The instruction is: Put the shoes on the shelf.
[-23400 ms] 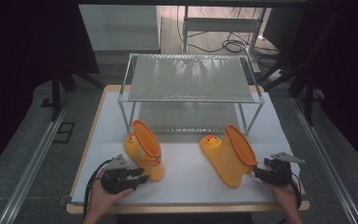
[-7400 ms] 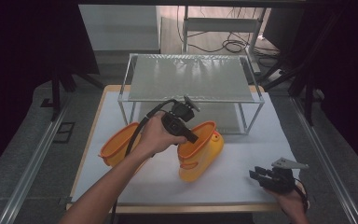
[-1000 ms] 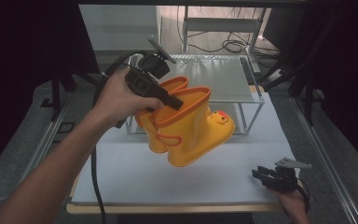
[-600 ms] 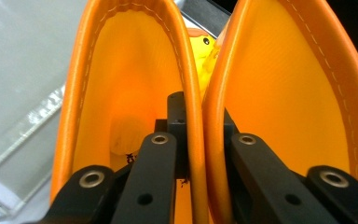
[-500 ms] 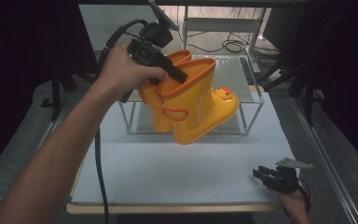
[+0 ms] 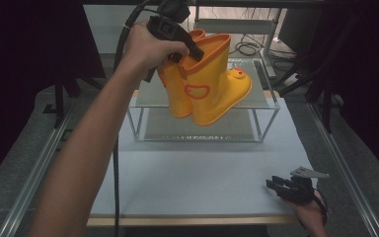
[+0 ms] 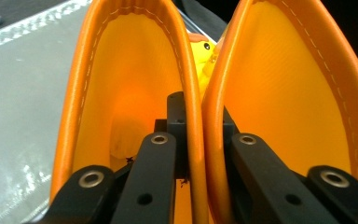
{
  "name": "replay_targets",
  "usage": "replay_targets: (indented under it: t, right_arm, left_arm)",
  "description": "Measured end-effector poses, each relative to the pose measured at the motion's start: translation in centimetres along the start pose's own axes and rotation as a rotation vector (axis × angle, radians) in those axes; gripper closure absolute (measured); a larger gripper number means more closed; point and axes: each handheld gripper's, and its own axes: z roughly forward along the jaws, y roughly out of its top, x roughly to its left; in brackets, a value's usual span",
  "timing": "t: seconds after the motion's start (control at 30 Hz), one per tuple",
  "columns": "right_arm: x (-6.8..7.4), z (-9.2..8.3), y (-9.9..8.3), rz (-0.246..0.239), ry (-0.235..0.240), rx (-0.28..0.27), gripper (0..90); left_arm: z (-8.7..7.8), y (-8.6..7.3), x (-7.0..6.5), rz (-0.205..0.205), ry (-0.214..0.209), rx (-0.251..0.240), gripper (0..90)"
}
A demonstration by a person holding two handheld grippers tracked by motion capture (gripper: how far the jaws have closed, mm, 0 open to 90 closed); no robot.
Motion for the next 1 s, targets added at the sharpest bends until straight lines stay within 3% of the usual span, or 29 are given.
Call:
replay_targets:
  t: [0.2,0.33,0.6,1.0]
  right_arm:
    - [0.2,0.1,0.0,-0.013,0.002,0.004,62.8]
    - [0.3,0.2,0.0,-0.02,0.003,0.007,62.8]
    - [0.5,0.4,0.0,-0.019,0.011,0.01,62.8]
    - [0.4,0.3,0.0,-0.015,0.013,0.011,62.8]
  left_arm:
    - [1.8,1.5,1.1,-0.069,0.07,-0.009,83.6]
    - [2.6,2.1,1.7,-0.096,0.091,-0.002,83.5]
    - [4.8,3.2,3.8,-0.199,0.152,-0.027,83.4]
    - [7.1,4.6,5.8,-0.289,0.24,-0.031,83.0]
